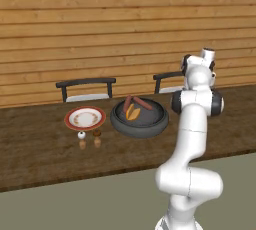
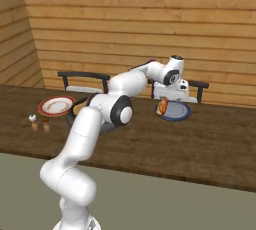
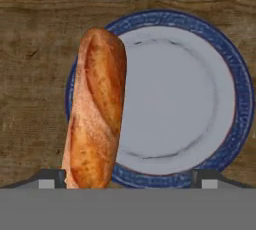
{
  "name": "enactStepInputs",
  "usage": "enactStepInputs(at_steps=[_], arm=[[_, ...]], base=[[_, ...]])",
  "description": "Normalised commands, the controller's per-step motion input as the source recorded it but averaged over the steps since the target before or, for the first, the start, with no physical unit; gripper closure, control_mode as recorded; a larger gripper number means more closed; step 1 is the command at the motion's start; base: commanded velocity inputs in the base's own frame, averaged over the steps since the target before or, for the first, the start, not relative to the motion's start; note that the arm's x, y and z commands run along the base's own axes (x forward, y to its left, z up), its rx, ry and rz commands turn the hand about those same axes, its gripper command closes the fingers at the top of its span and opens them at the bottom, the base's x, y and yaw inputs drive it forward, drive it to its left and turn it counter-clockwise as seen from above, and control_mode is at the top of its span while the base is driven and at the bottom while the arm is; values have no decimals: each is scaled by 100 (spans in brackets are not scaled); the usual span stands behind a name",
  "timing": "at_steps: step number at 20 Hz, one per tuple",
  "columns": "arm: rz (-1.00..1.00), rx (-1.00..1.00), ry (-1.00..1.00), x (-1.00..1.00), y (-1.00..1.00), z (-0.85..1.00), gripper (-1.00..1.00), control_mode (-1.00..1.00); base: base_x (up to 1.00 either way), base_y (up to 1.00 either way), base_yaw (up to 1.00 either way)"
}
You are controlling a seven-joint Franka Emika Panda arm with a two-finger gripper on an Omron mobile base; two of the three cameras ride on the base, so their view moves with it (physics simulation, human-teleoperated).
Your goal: Place one bun and one sausage from the bowl on each plate.
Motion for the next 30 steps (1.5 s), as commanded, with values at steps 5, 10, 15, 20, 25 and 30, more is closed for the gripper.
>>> enactStepInputs(at_steps=[5, 10, 15, 20, 25, 30], arm=[[0, -4, 0, -41, 46, 36, -100, -100], [1, -5, 0, -33, 78, 22, -100, -100], [1, -4, 0, -44, 97, 1, -100, -100], [0, 0, -1, -40, 99, 0, -100, -100], [0, 0, -7, -31, 77, 12, -100, -100], [0, 0, -3, -1, 65, 12, -100, -100]], base=[[0, 0, 0], [0, 0, 0], [0, 0, 0], [0, 0, 0], [0, 0, 0], [0, 0, 0]])
